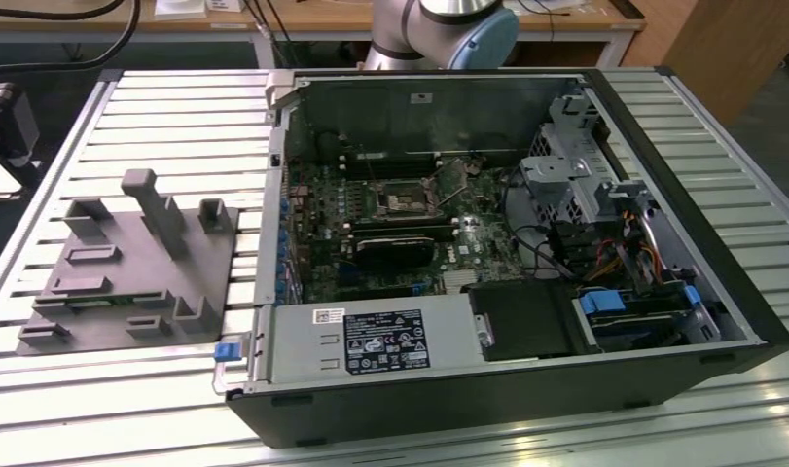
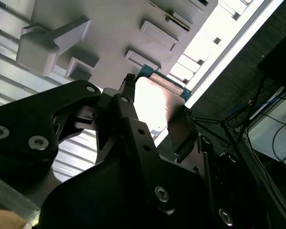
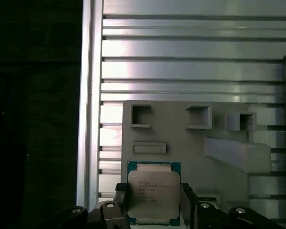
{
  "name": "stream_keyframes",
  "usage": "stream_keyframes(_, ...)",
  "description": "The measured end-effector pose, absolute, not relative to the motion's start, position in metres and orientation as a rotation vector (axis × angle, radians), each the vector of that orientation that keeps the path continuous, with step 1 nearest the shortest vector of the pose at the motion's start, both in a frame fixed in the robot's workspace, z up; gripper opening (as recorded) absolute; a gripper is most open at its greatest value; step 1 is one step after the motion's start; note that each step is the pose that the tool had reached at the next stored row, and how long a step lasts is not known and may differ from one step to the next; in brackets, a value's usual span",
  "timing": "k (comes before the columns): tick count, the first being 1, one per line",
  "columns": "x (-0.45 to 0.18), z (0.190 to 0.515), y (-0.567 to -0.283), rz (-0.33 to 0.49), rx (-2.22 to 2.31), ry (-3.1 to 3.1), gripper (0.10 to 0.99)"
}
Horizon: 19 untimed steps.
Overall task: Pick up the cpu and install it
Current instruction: 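Pick up the cpu and move it towards the insertion slot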
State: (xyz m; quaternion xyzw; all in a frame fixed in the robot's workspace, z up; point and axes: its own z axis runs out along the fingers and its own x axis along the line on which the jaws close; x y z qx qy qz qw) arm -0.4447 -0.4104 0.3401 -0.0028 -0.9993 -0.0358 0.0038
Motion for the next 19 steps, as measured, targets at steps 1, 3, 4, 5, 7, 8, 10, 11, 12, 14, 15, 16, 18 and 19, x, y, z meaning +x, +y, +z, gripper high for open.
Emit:
stream_keyframes(1, -0.445, 0.341, -0.41, -0.112, -0.009, -3.132, 0.525)
stream_keyframes(3, -0.445, 0.342, -0.41, -0.112, -0.009, -3.132, 0.525)
stream_keyframes(4, -0.445, 0.343, -0.41, -0.112, -0.009, -3.132, 0.525)
stream_keyframes(5, -0.445, 0.343, -0.41, -0.112, -0.009, -3.132, 0.525)
stream_keyframes(7, -0.445, 0.344, -0.41, -0.112, -0.009, -3.132, 0.525)
stream_keyframes(8, -0.445, 0.345, -0.41, -0.112, -0.009, -3.132, 0.525)
stream_keyframes(10, -0.445, 0.346, -0.41, -0.112, -0.009, -3.132, 0.525)
stream_keyframes(11, -0.445, 0.347, -0.41, -0.112, -0.009, -3.132, 0.525)
stream_keyframes(12, -0.445, 0.347, -0.41, -0.112, -0.009, -3.132, 0.525)
stream_keyframes(14, -0.445, 0.348, -0.41, -0.112, -0.009, -3.132, 0.525)
stream_keyframes(15, -0.445, 0.349, -0.41, -0.112, -0.009, -3.132, 0.525)
stream_keyframes(16, -0.445, 0.349, -0.41, -0.112, -0.009, -3.132, 0.525)
stream_keyframes(18, -0.445, 0.35, -0.41, -0.112, -0.009, -3.132, 0.525)
stream_keyframes(19, -0.445, 0.351, -0.41, -0.112, -0.009, -3.132, 0.525)
